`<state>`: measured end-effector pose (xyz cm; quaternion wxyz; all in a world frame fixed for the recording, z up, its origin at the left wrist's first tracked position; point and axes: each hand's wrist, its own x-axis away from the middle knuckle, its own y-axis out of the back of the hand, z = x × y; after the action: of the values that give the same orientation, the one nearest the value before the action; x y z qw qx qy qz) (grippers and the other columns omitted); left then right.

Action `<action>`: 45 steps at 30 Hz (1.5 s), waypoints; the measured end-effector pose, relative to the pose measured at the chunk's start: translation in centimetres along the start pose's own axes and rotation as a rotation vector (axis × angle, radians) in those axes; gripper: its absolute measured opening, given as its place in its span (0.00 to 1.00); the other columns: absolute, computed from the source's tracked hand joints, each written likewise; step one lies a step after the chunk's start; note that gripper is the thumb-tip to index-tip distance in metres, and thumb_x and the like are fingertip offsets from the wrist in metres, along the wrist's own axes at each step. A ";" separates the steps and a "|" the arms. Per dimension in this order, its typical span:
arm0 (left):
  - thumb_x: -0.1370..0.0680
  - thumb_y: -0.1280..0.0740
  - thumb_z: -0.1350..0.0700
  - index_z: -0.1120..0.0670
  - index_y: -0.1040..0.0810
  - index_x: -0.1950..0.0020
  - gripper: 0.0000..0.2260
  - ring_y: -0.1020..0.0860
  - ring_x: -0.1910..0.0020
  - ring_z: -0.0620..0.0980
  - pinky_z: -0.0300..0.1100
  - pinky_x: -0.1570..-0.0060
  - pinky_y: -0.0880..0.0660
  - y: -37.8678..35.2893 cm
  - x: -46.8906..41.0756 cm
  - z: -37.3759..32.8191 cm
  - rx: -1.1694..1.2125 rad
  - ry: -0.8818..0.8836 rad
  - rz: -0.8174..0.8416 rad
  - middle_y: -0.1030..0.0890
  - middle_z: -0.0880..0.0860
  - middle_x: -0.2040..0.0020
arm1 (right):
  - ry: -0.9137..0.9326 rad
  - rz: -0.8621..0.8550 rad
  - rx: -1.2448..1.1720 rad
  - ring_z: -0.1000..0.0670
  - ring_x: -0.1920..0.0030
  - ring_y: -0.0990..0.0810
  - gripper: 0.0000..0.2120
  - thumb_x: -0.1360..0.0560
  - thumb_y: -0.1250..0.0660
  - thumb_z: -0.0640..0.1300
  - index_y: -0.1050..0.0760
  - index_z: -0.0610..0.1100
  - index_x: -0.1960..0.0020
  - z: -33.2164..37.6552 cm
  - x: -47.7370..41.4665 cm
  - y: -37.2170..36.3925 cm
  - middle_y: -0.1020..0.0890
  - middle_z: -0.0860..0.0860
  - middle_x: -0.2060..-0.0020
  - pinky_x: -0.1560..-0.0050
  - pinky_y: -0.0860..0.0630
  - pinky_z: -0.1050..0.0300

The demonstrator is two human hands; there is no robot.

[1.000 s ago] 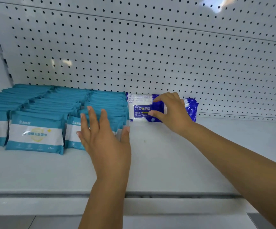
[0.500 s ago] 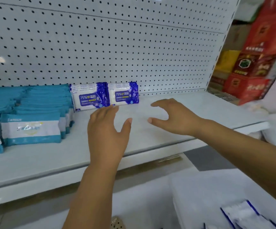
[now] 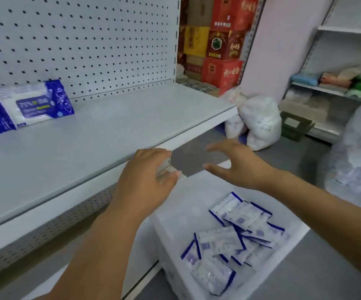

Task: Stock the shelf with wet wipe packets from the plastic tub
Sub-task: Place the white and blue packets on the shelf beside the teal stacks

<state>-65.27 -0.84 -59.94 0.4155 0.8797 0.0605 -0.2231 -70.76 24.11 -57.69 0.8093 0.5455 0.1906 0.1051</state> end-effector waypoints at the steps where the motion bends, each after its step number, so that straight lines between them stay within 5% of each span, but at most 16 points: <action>1: 0.24 0.27 0.47 0.49 0.22 0.31 0.22 0.30 0.35 0.42 0.34 0.41 0.35 -1.0 0.1 0.2 -0.011 -0.025 0.055 0.23 0.43 0.37 | -0.037 0.036 -0.001 0.55 0.32 0.29 0.25 0.24 0.32 0.62 0.27 0.52 0.31 -1.1 1.0 -0.6 0.24 0.56 0.34 0.32 0.32 0.58; 6: 0.20 0.35 0.39 0.50 0.32 0.23 0.28 0.35 0.26 0.48 0.45 0.26 0.38 -5.3 1.1 1.2 -0.156 -0.034 0.341 0.30 0.48 0.24 | -0.191 0.256 -0.024 0.57 0.35 0.28 0.23 0.24 0.32 0.61 0.26 0.54 0.32 -4.6 4.9 -4.9 0.24 0.59 0.35 0.35 0.34 0.63; 10: 0.20 0.42 0.34 0.49 0.46 0.18 0.35 0.50 0.19 0.50 0.52 0.21 0.49 -7.9 2.2 2.4 -0.346 0.074 0.583 0.48 0.49 0.17 | -0.282 0.514 -0.071 0.53 0.38 0.24 0.23 0.25 0.31 0.63 0.25 0.54 0.34 -6.1 6.7 -9.5 0.23 0.57 0.36 0.36 0.29 0.58; 14: 0.22 0.43 0.30 0.47 0.56 0.17 0.41 0.62 0.19 0.49 0.56 0.22 0.62 -8.9 3.2 4.3 -0.427 0.146 0.750 0.62 0.48 0.17 | -0.342 0.618 -0.034 0.48 0.31 0.27 0.27 0.24 0.35 0.64 0.29 0.54 0.29 -7.3 7.1 -13.4 0.25 0.52 0.31 0.31 0.31 0.52; 20: 0.24 0.43 0.27 0.49 0.63 0.18 0.47 0.70 0.21 0.49 0.61 0.23 0.64 -9.5 3.9 6.4 -0.518 0.188 0.867 0.72 0.48 0.21 | -0.288 0.698 0.135 0.46 0.30 0.32 0.34 0.25 0.31 0.62 0.35 0.49 0.24 -7.6 6.6 -16.2 0.28 0.48 0.31 0.29 0.37 0.48; 23: 0.24 0.42 0.27 0.49 0.64 0.18 0.47 0.72 0.22 0.49 0.61 0.24 0.65 -9.8 4.1 6.3 -0.515 0.195 0.880 0.75 0.49 0.22 | -0.280 0.678 0.076 0.49 0.40 0.31 0.29 0.28 0.28 0.62 0.28 0.48 0.34 -7.3 6.1 -16.5 0.27 0.50 0.42 0.39 0.33 0.53; 25: 0.24 0.42 0.27 0.49 0.65 0.18 0.48 0.73 0.23 0.49 0.61 0.24 0.66 -10.0 4.1 6.3 -0.523 0.202 0.896 0.76 0.49 0.23 | -0.332 0.640 -0.044 0.52 0.52 0.29 0.16 0.26 0.28 0.59 0.28 0.49 0.51 -7.2 6.1 -16.6 0.28 0.53 0.54 0.53 0.32 0.59; 27: 0.24 0.42 0.27 0.49 0.66 0.19 0.48 0.74 0.23 0.49 0.60 0.25 0.66 -10.1 4.0 6.3 -0.519 0.211 0.909 0.77 0.48 0.23 | -0.381 0.595 -0.144 0.53 0.65 0.33 0.22 0.24 0.30 0.60 0.36 0.47 0.62 -6.3 6.3 -16.4 0.31 0.52 0.64 0.64 0.37 0.60; 30: 0.24 0.42 0.27 0.50 0.68 0.19 0.49 0.76 0.24 0.50 0.58 0.24 0.66 -10.2 4.0 6.5 -0.497 0.220 0.932 0.78 0.49 0.24 | -0.432 0.641 -0.180 0.53 0.69 0.35 0.24 0.24 0.30 0.59 0.37 0.45 0.65 -4.6 7.1 -17.2 0.33 0.49 0.67 0.68 0.39 0.60; 33: 0.23 0.43 0.28 0.51 0.70 0.20 0.48 0.77 0.25 0.51 0.56 0.24 0.67 -10.3 4.1 6.3 -0.501 0.224 0.952 0.79 0.51 0.25 | -0.414 0.693 -0.127 0.52 0.58 0.27 0.19 0.24 0.30 0.58 0.25 0.41 0.51 -3.2 7.9 -18.4 0.23 0.47 0.55 0.60 0.32 0.60; 40: 0.23 0.43 0.28 0.53 0.70 0.20 0.50 0.77 0.25 0.51 0.55 0.24 0.67 -10.5 4.1 6.2 -0.487 0.237 0.953 0.79 0.51 0.25 | -0.602 0.711 -0.309 0.48 0.46 0.21 0.26 0.30 0.22 0.53 0.29 0.45 0.38 -2.3 8.4 -19.0 0.22 0.48 0.43 0.44 0.19 0.52; 45: 0.23 0.45 0.27 0.54 0.70 0.20 0.49 0.76 0.25 0.51 0.55 0.24 0.66 -10.5 4.1 6.0 -0.447 0.265 0.934 0.78 0.51 0.24 | -0.700 0.689 -0.480 0.47 0.44 0.22 0.36 0.31 0.21 0.50 0.39 0.46 0.32 -2.4 8.4 -19.0 0.24 0.49 0.42 0.50 0.19 0.54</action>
<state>-66.69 1.03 -72.49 0.6365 0.7237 -0.2397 0.1169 -64.85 22.06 -77.64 0.8450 0.3786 -0.3092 0.2169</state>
